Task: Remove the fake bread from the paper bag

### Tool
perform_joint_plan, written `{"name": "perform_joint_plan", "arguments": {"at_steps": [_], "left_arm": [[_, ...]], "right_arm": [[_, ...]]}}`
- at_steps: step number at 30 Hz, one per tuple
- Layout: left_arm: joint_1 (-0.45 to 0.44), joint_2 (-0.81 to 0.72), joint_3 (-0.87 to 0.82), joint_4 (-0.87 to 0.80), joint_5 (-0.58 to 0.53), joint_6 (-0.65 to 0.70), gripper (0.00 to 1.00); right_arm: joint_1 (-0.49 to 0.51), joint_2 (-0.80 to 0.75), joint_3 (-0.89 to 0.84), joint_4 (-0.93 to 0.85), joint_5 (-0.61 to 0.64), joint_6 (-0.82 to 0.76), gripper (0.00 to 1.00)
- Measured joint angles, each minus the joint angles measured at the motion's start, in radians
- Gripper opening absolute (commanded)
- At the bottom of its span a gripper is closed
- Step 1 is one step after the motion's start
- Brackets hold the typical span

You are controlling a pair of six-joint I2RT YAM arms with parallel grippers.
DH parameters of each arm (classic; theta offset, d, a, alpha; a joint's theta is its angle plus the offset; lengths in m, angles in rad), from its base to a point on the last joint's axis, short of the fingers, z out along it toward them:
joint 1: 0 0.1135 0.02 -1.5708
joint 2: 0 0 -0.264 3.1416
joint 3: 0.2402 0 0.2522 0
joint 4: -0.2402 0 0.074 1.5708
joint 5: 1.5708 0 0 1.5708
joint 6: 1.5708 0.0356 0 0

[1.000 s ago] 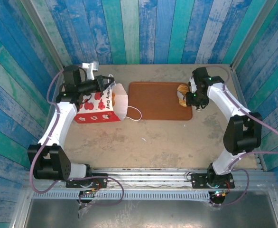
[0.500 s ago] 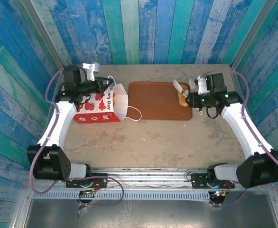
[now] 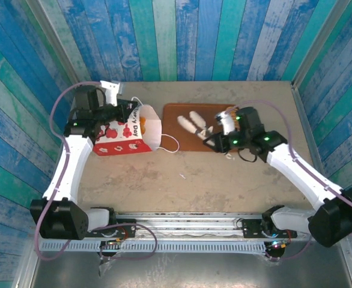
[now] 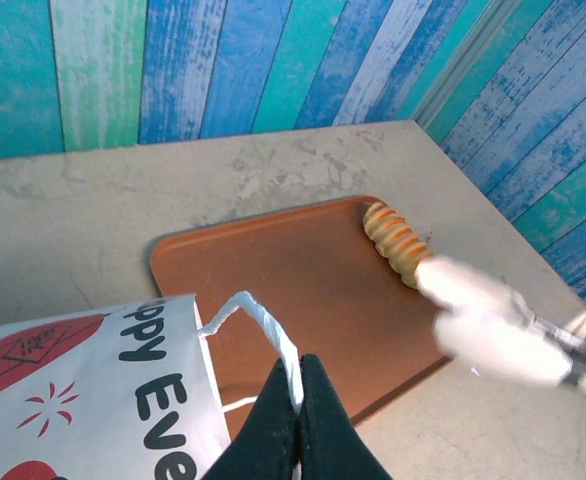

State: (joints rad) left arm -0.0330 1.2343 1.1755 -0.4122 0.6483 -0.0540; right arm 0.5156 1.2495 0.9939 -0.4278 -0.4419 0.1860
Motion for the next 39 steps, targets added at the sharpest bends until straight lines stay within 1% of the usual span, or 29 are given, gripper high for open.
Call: {"name": "perform_joint_plan", "arguments": {"at_steps": [2,7,10,13,16,22,29,32,35,39], "left_arm": [[0.000,-0.021,0.000,-0.006,-0.021,0.015,0.00],[0.000,-0.051,0.000,-0.021,-0.062,0.037,0.00],[0.000,-0.066,0.000,-0.020,-0.083,0.039,0.00],[0.000,-0.075,0.000,-0.018,-0.098,0.039,0.00],[0.000,-0.077,0.000,-0.014,-0.095,0.039,0.00],[0.000,-0.078,-0.005,0.007,-0.068,0.039,0.00],[0.000,-0.079,-0.014,0.024,-0.043,0.035,0.00],[0.000,-0.079,-0.023,0.031,-0.035,0.030,0.00],[0.000,-0.080,-0.034,0.039,-0.025,0.020,0.00],[0.000,-0.080,-0.042,0.049,-0.025,0.003,0.00]], "right_arm": [[0.090,0.064,0.018,0.018,0.019,0.000,0.49],[0.260,0.245,0.097,0.041,0.102,-0.001,0.49],[0.322,0.325,0.153,0.041,0.148,-0.005,0.48],[0.356,0.383,0.211,0.040,0.183,-0.017,0.49],[0.368,0.414,0.250,0.040,0.203,-0.012,0.53],[0.368,0.497,0.344,0.039,0.191,0.006,0.58],[0.368,0.635,0.476,-0.005,0.161,-0.009,0.60],[0.368,0.677,0.512,-0.013,0.144,-0.010,0.58],[0.368,0.699,0.524,-0.012,0.121,-0.008,0.50],[0.367,0.701,0.517,-0.004,0.108,0.008,0.43]]}}
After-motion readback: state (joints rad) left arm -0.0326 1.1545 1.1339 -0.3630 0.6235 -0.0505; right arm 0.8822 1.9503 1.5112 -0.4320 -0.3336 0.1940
